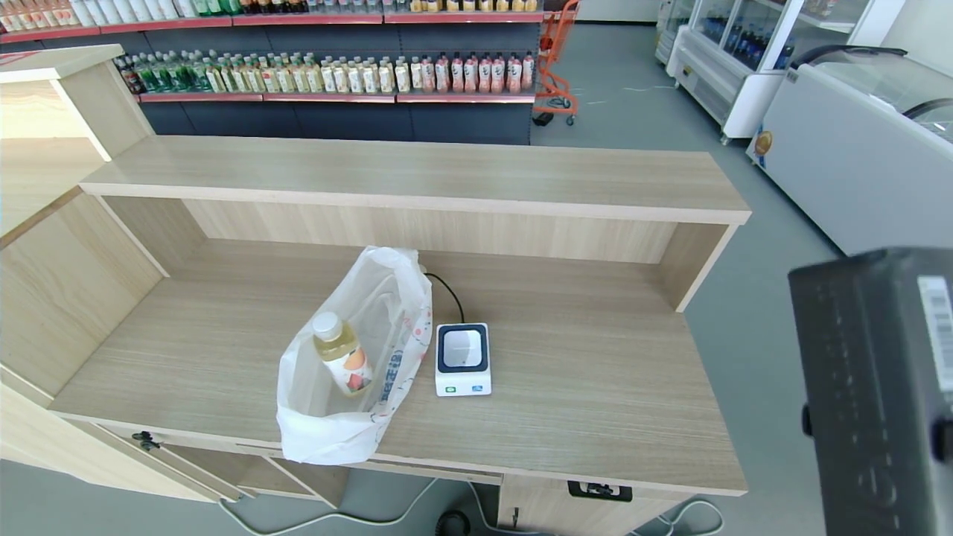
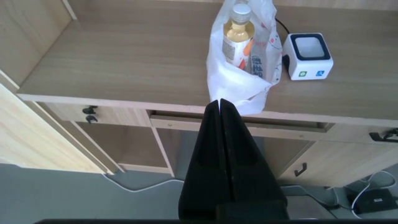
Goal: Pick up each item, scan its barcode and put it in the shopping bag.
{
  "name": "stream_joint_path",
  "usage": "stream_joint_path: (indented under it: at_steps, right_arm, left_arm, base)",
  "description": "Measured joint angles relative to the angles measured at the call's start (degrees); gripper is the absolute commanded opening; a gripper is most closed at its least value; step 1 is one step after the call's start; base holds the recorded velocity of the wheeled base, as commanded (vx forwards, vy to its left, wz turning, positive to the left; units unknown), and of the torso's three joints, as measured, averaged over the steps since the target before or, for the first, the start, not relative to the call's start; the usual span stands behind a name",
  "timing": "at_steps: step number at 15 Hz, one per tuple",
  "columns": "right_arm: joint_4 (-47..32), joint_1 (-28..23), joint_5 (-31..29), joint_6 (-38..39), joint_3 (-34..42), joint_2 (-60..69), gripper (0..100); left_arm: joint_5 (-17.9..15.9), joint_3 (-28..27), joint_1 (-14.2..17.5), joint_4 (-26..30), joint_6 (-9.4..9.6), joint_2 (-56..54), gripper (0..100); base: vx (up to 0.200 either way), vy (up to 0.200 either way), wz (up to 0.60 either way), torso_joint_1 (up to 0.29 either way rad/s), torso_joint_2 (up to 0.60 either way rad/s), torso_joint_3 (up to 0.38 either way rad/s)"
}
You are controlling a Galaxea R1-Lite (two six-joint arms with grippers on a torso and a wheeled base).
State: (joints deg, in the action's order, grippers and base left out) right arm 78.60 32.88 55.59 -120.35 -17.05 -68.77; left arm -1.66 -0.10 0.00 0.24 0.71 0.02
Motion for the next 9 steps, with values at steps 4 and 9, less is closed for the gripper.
stream_joint_path:
  at_steps: [4,9]
  right_arm:
    - [-12.57,5.16,4.0,-8.7,-0.2,4.49,0]
    - [-13.91,5.21,4.68,-8.68,-0.83,5.68,0]
  left_arm:
    - [0.0,0.0,0.0,0.0,-0.02,0.0,0]
    - [0.0,0.0,0.0,0.0,0.0,0.0,0]
  base:
    - [0.0,0.0,0.0,0.0,0.0,0.0]
    - [0.0,0.0,0.0,0.0,0.0,0.0]
